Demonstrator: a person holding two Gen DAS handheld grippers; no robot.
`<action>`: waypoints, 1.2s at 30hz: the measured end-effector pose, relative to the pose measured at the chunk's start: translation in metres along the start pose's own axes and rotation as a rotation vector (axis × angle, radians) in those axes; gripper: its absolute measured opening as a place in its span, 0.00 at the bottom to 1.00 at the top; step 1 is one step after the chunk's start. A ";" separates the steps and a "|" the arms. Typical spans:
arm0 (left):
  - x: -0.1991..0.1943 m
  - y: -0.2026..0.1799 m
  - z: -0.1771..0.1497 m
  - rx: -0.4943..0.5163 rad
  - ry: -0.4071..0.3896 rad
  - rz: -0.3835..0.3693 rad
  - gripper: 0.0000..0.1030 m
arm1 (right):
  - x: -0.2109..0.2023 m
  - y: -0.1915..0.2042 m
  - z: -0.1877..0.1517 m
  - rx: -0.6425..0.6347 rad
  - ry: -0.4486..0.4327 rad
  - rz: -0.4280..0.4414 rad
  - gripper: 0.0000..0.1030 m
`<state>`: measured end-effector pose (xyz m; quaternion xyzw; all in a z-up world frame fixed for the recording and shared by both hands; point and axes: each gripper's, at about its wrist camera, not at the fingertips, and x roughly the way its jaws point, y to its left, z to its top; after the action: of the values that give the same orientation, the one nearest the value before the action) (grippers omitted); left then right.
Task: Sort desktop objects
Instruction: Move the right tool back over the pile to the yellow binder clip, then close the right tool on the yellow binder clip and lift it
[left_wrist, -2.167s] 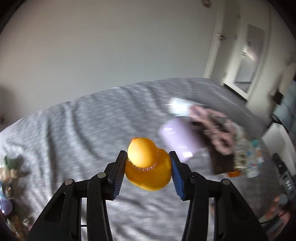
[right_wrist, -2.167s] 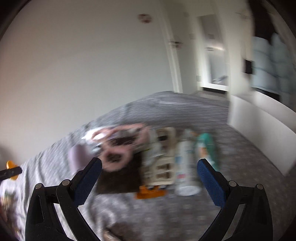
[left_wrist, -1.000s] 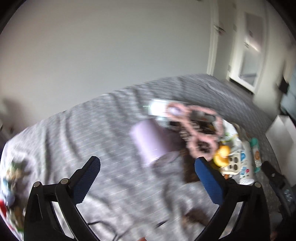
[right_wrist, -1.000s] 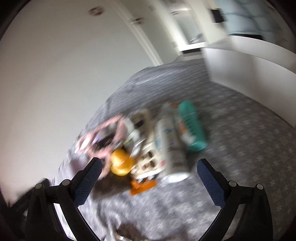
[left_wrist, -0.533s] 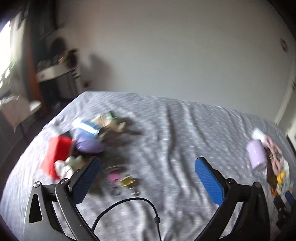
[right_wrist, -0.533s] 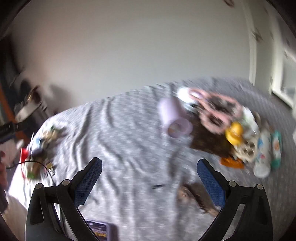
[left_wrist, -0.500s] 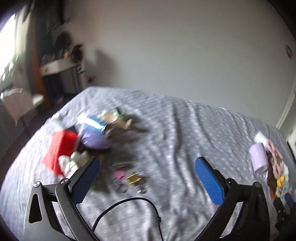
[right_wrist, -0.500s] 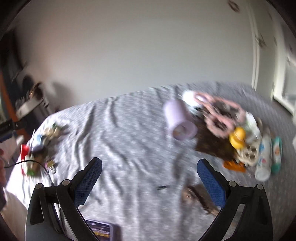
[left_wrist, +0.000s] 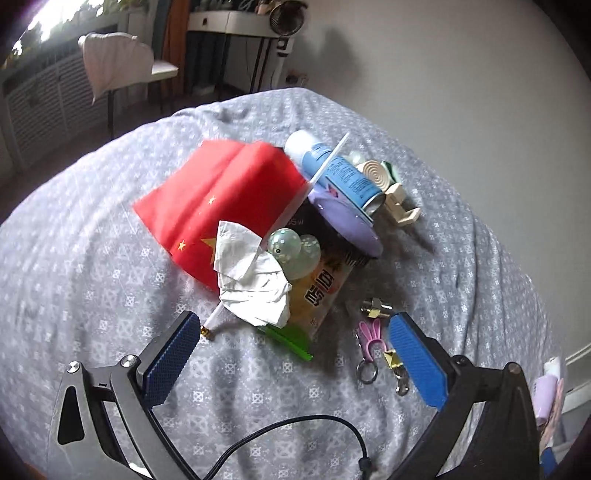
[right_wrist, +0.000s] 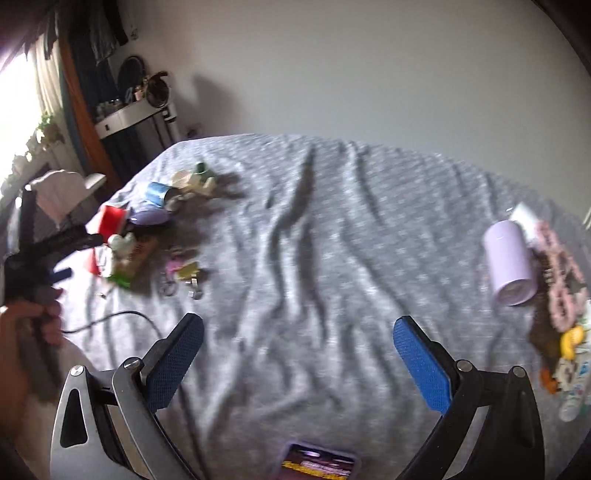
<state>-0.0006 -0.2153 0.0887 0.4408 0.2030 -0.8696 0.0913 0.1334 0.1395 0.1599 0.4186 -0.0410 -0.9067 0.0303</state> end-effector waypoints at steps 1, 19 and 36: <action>0.003 0.001 0.001 -0.016 -0.001 0.006 1.00 | 0.004 0.004 0.001 -0.003 0.007 0.013 1.00; 0.040 0.045 0.006 -0.286 0.049 0.011 1.00 | 0.172 0.139 0.034 -0.262 0.264 0.208 0.85; 0.048 0.043 0.006 -0.292 0.064 0.014 1.00 | 0.226 0.171 0.020 -0.303 0.240 0.112 0.29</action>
<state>-0.0195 -0.2554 0.0415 0.4517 0.3271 -0.8156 0.1542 -0.0252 -0.0499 0.0187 0.5114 0.0764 -0.8430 0.1480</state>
